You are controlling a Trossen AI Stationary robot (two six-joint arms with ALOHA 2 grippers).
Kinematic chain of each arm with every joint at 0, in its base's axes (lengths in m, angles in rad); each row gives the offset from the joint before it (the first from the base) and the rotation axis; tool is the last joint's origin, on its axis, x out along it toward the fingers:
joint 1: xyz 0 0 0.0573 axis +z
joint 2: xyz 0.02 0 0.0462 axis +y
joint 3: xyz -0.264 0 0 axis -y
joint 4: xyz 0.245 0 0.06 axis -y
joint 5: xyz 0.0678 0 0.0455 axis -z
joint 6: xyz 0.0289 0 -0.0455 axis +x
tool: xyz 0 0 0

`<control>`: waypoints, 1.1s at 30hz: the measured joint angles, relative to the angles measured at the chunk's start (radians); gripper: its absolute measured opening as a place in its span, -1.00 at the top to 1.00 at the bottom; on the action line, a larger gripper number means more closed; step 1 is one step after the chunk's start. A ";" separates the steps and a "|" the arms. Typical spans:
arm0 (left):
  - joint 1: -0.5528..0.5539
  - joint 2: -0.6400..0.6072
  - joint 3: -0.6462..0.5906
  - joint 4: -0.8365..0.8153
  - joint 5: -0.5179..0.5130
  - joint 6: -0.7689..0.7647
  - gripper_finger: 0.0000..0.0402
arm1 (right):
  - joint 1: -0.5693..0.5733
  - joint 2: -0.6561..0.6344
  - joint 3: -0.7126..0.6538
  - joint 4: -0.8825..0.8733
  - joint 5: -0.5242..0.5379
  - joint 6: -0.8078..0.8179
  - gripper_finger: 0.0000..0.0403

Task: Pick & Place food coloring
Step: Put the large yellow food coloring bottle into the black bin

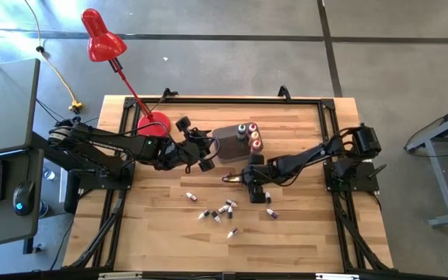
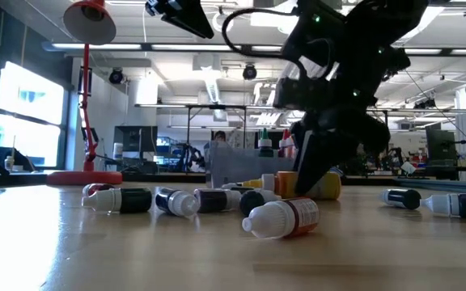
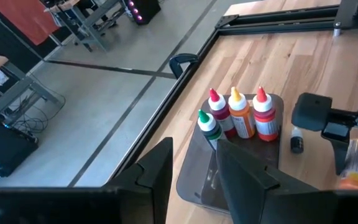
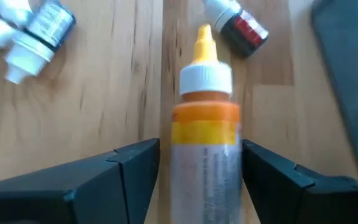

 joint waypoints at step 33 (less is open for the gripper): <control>0.000 0.000 0.000 -0.001 -0.031 -0.052 0.39 | 0.025 -0.431 -0.027 0.189 0.575 -0.114 0.37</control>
